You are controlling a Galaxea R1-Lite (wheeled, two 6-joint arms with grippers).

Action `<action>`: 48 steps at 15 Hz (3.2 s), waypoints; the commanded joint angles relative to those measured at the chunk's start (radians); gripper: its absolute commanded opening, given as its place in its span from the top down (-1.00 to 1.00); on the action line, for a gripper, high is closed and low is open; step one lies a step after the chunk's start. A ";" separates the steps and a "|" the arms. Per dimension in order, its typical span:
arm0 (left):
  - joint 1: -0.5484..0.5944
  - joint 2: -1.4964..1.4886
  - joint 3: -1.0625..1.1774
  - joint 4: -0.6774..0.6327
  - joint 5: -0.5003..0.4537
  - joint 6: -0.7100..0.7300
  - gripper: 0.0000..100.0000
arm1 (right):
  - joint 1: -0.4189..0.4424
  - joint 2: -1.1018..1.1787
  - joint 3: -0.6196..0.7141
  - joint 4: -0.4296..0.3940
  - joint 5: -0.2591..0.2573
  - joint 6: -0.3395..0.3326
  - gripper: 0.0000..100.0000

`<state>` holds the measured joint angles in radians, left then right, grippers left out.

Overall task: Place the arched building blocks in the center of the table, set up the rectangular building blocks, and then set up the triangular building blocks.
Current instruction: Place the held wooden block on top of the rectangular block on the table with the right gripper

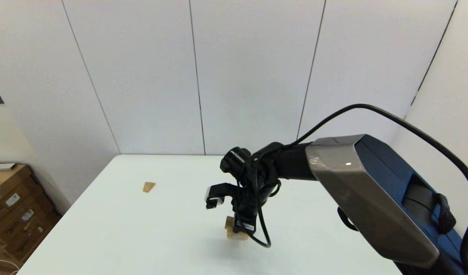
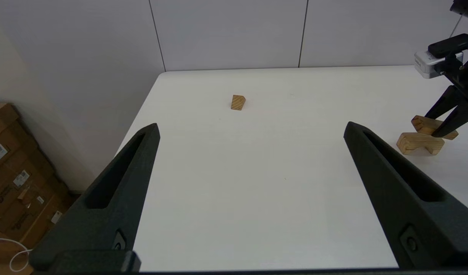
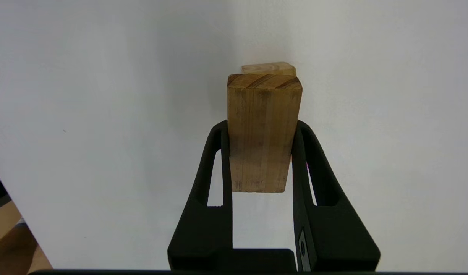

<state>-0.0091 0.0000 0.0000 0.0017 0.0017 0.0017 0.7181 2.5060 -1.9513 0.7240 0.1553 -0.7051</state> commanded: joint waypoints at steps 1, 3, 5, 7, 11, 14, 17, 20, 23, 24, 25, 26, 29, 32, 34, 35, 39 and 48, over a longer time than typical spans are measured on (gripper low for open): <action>0.000 0.002 0.000 0.000 0.000 0.000 -1.00 | -0.003 0.008 0.000 0.005 -0.002 -0.007 1.00; 0.000 0.002 0.000 0.000 0.000 0.000 -1.00 | -0.005 0.014 0.000 0.005 -0.003 -0.005 1.00; 0.000 0.002 0.000 0.000 0.000 0.000 -1.00 | -0.003 0.016 0.000 0.002 -0.003 -0.016 1.00; 0.000 0.002 0.000 0.000 0.000 0.000 -1.00 | -0.003 0.016 0.000 0.000 -0.003 -0.036 1.00; 0.000 0.002 0.000 0.000 0.000 0.000 -1.00 | -0.003 0.017 0.000 -0.002 -0.003 -0.065 1.00; 0.000 0.002 0.000 0.000 0.000 0.000 -1.00 | -0.005 0.017 0.000 -0.003 -0.007 -0.106 1.00; 0.000 0.002 0.000 0.000 0.000 0.000 -1.00 | -0.005 0.019 0.000 -0.017 -0.011 -0.129 1.00; 0.000 0.002 0.000 0.000 0.000 0.000 -1.00 | -0.005 0.027 -0.001 -0.017 -0.011 -0.146 1.00; 0.000 0.002 0.000 0.000 0.000 0.000 -1.00 | -0.005 0.034 -0.001 -0.017 -0.013 -0.148 1.00; 0.000 0.002 0.000 0.000 0.000 0.000 -1.00 | -0.005 0.034 -0.001 -0.017 -0.013 -0.148 1.00; 0.000 0.002 0.000 0.000 0.000 0.000 -1.00 | -0.006 0.034 -0.001 -0.017 -0.013 -0.149 1.00; 0.000 0.002 0.000 0.000 0.000 0.000 -1.00 | -0.006 0.034 -0.001 -0.017 -0.013 -0.148 1.00; 0.000 0.002 0.000 0.000 0.000 0.000 -1.00 | -0.006 0.034 -0.001 -0.017 -0.013 -0.149 1.00; 0.000 0.002 0.000 0.000 0.000 0.000 -1.00 | -0.005 0.030 -0.001 -0.018 -0.013 -0.149 1.00; 0.000 0.002 0.000 0.000 0.000 0.000 -1.00 | -0.005 0.030 -0.001 -0.017 -0.014 -0.149 1.00; 0.000 0.002 0.000 0.000 0.000 0.000 -1.00 | -0.005 0.028 -0.001 -0.017 -0.014 -0.149 1.00; 0.000 0.002 0.000 0.000 0.000 0.000 -1.00 | -0.005 0.021 0.000 -0.014 -0.014 -0.148 1.00; 0.000 0.002 0.000 0.000 0.000 0.000 -1.00 | -0.003 0.021 -0.005 -0.017 -0.033 -0.185 1.00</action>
<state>-0.0091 0.0000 0.0000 0.0017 0.0013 0.0017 0.7143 2.5266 -1.9532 0.7038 0.1215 -0.8823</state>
